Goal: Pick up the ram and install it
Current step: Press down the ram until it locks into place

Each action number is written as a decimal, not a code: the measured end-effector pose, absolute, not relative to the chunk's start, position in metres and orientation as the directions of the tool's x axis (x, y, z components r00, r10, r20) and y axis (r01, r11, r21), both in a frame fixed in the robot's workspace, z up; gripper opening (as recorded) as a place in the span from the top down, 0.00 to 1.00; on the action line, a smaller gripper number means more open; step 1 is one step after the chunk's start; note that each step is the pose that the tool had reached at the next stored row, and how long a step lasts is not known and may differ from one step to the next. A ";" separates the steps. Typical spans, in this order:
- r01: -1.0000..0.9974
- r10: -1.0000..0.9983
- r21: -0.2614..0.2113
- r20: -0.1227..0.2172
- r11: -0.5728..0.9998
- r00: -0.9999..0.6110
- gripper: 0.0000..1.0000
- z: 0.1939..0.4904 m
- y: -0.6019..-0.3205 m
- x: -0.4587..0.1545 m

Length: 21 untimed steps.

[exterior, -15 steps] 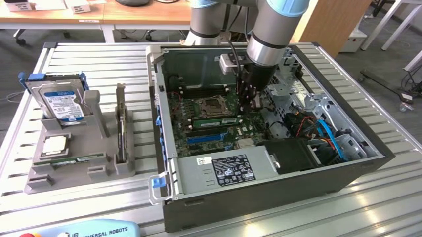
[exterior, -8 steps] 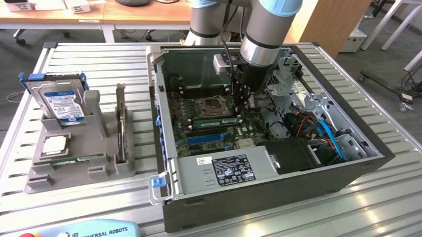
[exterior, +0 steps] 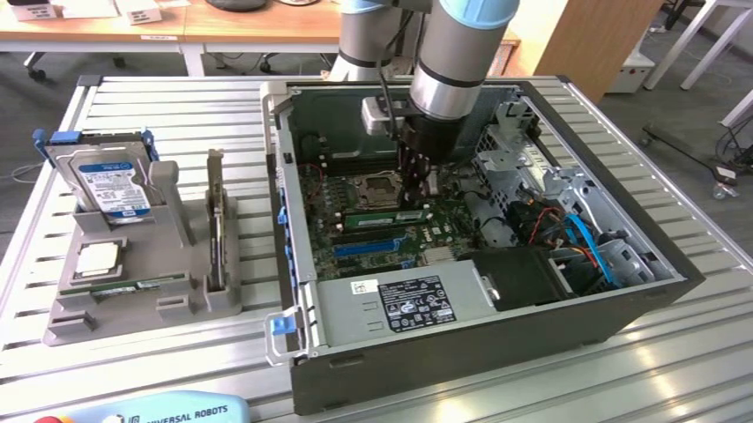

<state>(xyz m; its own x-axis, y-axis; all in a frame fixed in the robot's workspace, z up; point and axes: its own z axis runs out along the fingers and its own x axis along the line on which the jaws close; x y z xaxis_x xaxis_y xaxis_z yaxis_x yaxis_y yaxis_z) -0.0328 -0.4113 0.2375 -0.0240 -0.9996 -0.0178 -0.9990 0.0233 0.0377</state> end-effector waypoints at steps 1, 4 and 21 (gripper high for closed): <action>-0.999 -1.000 0.038 -0.018 0.023 -0.024 0.90 0.237 -0.411 -0.036; -0.999 -1.000 0.038 -0.018 0.023 -0.024 0.90 0.237 -0.411 -0.046; -0.999 -1.000 0.038 -0.018 0.023 -0.024 0.90 0.237 -0.411 -0.075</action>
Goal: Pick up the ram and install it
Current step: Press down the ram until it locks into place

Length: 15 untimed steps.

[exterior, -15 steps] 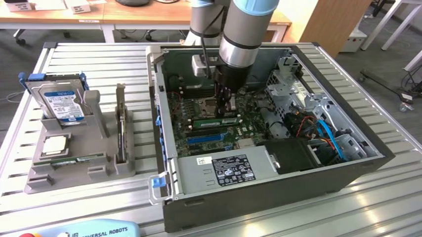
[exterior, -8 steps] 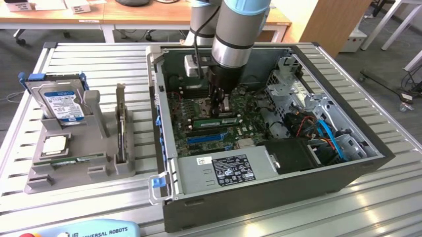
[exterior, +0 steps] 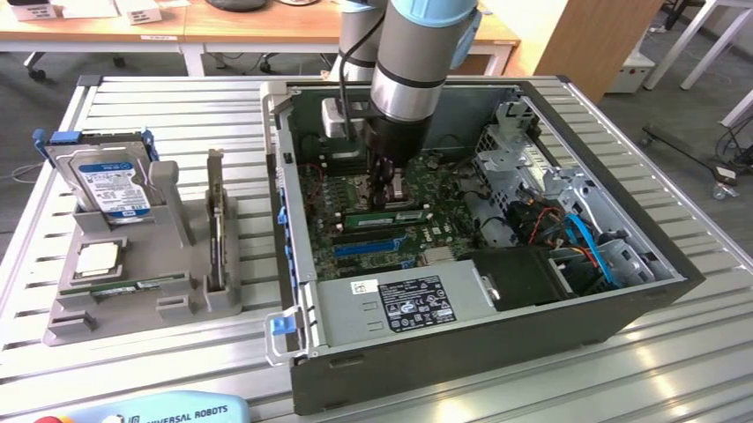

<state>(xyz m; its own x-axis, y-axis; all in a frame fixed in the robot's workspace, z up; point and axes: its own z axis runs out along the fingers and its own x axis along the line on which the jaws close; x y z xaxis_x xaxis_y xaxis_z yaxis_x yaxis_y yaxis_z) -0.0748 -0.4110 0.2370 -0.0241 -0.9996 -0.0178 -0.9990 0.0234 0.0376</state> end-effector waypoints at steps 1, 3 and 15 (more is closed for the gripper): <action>-0.999 -1.000 0.038 -0.018 0.024 -0.024 0.90 0.237 -0.411 -0.075; -0.999 -1.000 0.038 -0.018 0.024 -0.024 0.90 0.237 -0.411 -0.076; -0.999 -1.000 0.038 -0.018 0.024 -0.024 0.90 0.237 -0.412 -0.077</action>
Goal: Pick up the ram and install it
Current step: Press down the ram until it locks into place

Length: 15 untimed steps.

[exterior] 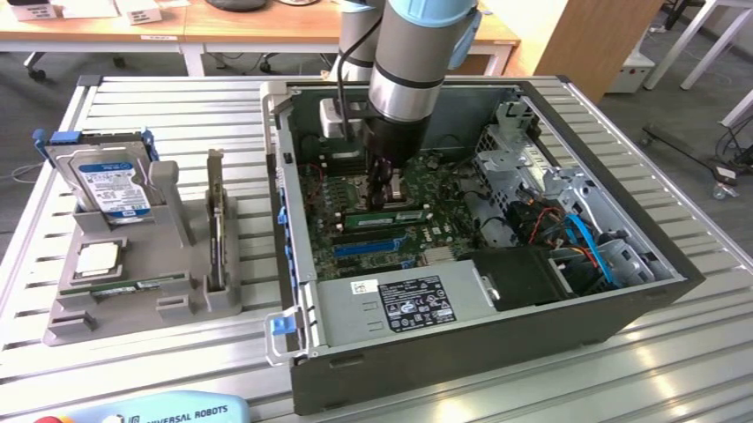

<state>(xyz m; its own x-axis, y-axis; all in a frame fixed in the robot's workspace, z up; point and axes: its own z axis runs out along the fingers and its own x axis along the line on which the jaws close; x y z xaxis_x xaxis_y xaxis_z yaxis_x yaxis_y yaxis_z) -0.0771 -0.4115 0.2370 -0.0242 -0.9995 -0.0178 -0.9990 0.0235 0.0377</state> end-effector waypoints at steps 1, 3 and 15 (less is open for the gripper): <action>-0.999 -1.000 0.038 -0.018 0.024 -0.024 0.90 0.237 -0.412 -0.077; -0.999 -1.000 0.038 -0.018 0.024 -0.024 0.90 0.236 -0.412 -0.077; -0.999 -1.000 0.037 -0.018 0.024 -0.024 0.90 0.233 -0.411 -0.077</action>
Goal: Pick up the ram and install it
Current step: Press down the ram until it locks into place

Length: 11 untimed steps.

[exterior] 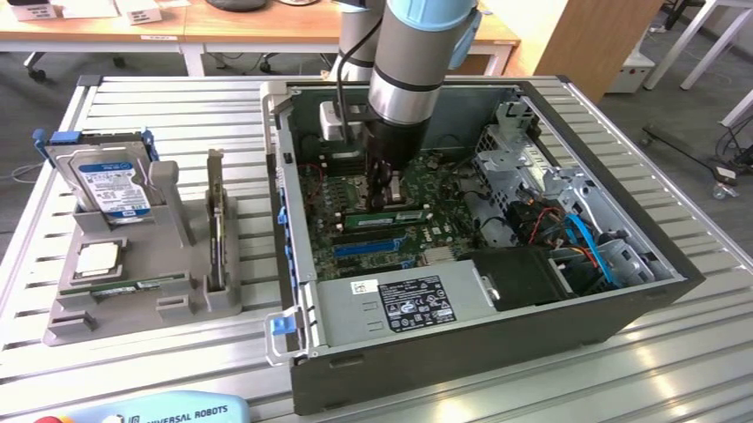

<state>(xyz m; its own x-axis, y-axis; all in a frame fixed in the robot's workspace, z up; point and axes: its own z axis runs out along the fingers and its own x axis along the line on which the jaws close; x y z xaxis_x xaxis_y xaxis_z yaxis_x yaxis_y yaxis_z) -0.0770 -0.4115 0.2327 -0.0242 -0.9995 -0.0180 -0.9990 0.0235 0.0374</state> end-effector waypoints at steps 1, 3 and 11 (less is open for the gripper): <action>-0.999 -1.000 0.037 -0.018 0.024 -0.024 0.90 0.232 -0.412 -0.077; -0.999 -1.000 0.038 -0.018 0.023 -0.024 0.90 0.231 -0.412 -0.077; -0.999 -1.000 0.038 -0.018 0.024 -0.024 0.90 0.229 -0.412 -0.077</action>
